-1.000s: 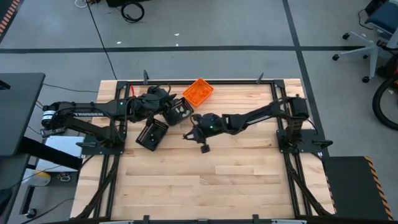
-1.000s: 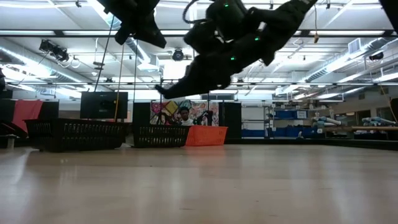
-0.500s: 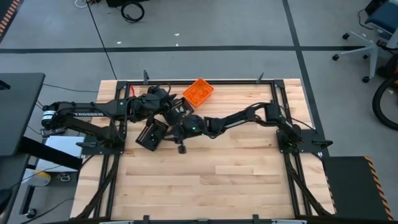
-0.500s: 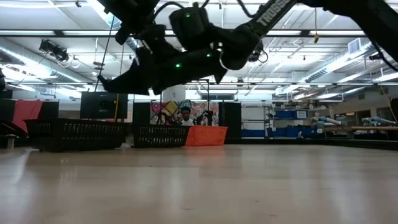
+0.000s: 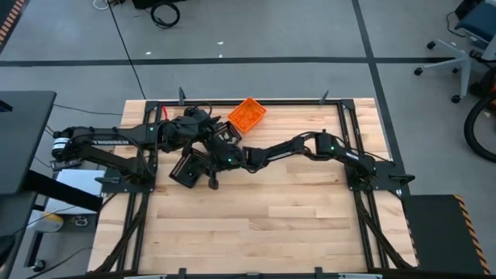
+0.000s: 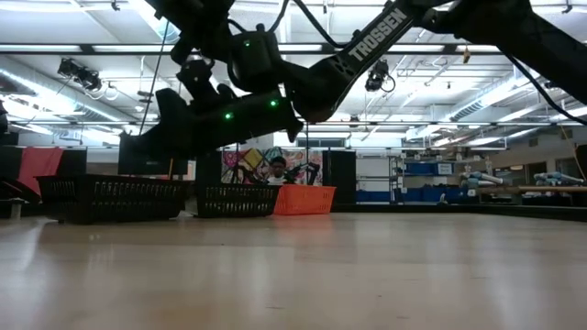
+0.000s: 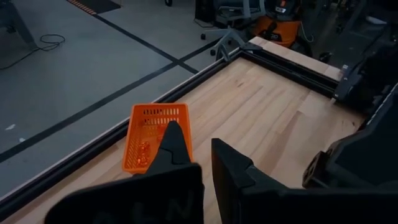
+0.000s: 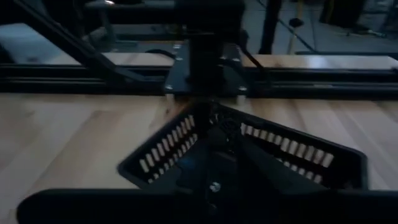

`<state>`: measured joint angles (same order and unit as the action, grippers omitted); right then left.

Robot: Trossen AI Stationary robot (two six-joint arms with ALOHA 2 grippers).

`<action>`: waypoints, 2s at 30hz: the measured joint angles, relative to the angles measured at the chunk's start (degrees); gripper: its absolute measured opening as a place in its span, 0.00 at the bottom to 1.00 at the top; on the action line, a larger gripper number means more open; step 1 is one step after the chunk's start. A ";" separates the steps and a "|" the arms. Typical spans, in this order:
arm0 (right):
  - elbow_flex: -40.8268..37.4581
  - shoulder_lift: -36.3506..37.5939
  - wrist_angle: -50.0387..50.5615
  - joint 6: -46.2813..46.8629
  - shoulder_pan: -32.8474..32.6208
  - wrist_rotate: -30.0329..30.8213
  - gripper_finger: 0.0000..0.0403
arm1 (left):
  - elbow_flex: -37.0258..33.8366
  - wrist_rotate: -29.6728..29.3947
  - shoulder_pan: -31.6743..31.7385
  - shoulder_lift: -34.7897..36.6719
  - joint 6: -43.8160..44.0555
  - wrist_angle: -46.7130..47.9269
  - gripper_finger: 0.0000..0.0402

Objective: Sort Halloween decoration
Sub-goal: Put the black voodoo toy into the bottom black bin, then return to Home Position

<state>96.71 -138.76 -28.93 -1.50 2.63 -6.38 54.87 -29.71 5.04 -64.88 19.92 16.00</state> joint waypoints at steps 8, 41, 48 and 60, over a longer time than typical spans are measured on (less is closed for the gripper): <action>0.00 0.00 2.27 -0.09 0.60 2.17 0.25 | 0.00 0.02 0.00 0.00 0.02 -0.01 0.00; -0.03 0.20 8.13 3.52 3.87 -11.34 0.56 | 0.00 -0.02 0.00 0.00 0.00 -0.03 0.00; -0.06 0.43 8.56 4.46 4.30 -11.73 0.65 | 0.00 -0.02 0.00 0.00 0.00 -0.03 0.00; -0.09 3.35 14.78 5.88 6.37 -16.01 0.49 | 0.00 -0.04 0.00 0.00 0.02 -0.07 0.00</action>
<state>96.62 -135.41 -14.15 4.38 9.00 -22.39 54.87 -29.76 5.04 -64.88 19.94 15.93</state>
